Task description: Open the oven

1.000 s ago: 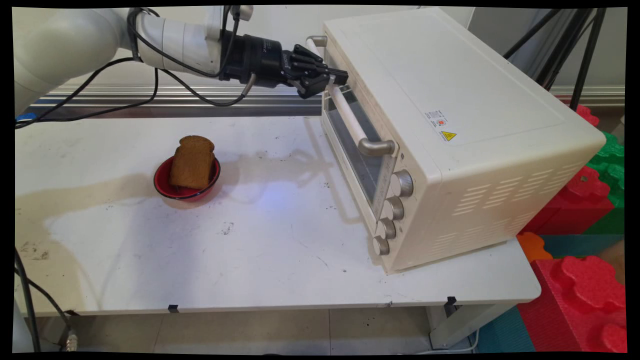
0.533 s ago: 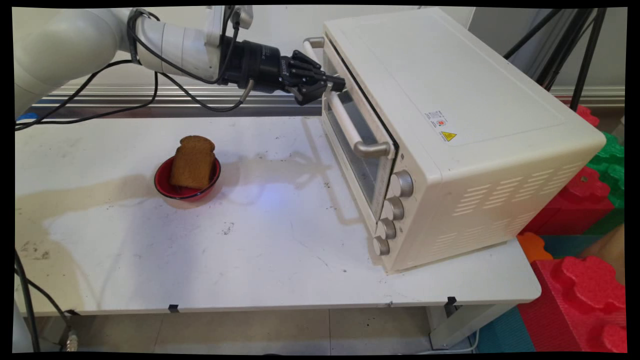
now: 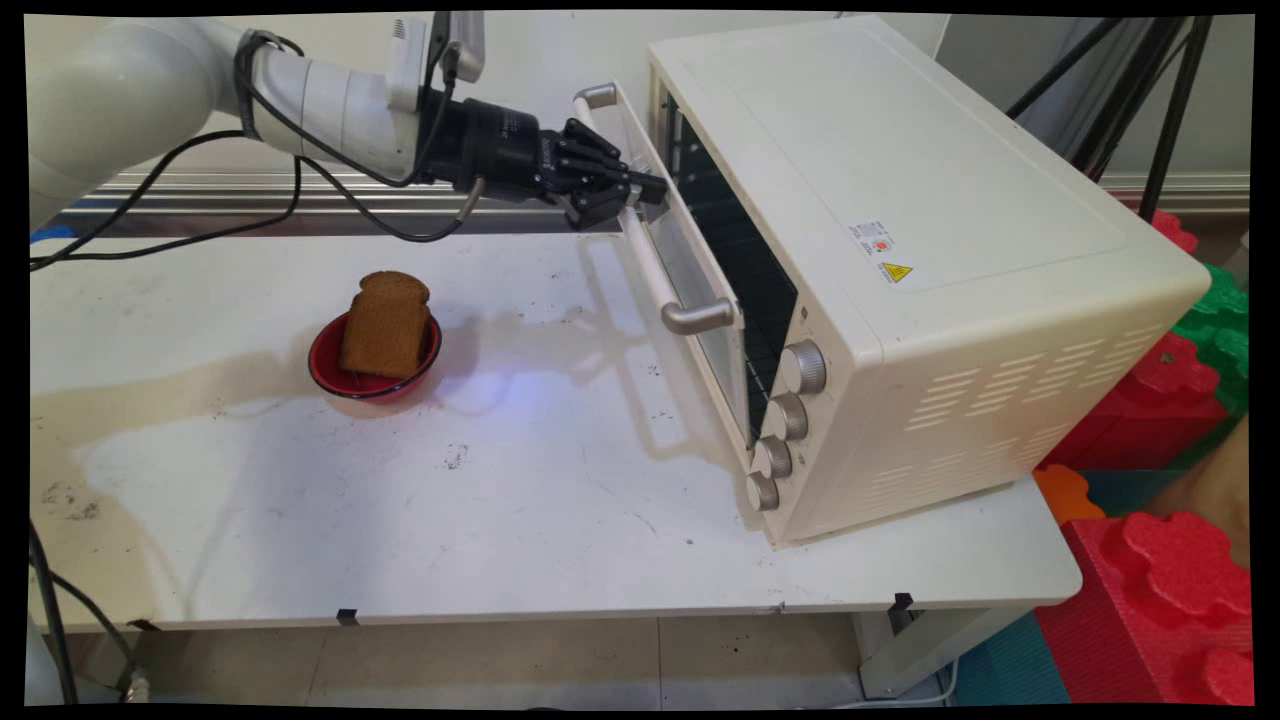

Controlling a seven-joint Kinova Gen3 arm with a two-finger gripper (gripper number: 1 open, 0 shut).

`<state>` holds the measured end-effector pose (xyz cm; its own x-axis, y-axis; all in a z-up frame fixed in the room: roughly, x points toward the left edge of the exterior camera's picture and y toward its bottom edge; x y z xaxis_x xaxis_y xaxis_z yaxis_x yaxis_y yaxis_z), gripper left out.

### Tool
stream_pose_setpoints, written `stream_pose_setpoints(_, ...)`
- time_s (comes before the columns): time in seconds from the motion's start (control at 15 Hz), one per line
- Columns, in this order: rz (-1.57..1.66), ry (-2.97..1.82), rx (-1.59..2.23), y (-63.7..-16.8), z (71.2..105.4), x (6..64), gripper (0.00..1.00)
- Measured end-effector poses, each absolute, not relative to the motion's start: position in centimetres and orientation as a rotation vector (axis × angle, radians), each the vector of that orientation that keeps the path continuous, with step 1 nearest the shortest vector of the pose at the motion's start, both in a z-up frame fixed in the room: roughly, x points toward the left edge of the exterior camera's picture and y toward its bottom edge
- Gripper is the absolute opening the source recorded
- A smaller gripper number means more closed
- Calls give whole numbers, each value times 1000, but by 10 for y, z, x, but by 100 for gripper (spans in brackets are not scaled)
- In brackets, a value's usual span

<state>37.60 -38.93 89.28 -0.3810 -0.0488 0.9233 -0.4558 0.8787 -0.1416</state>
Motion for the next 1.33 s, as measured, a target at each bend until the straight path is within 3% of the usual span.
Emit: stream_pose_setpoints(1.33, 465, -2090, 344, -360, 855, 449, 0)
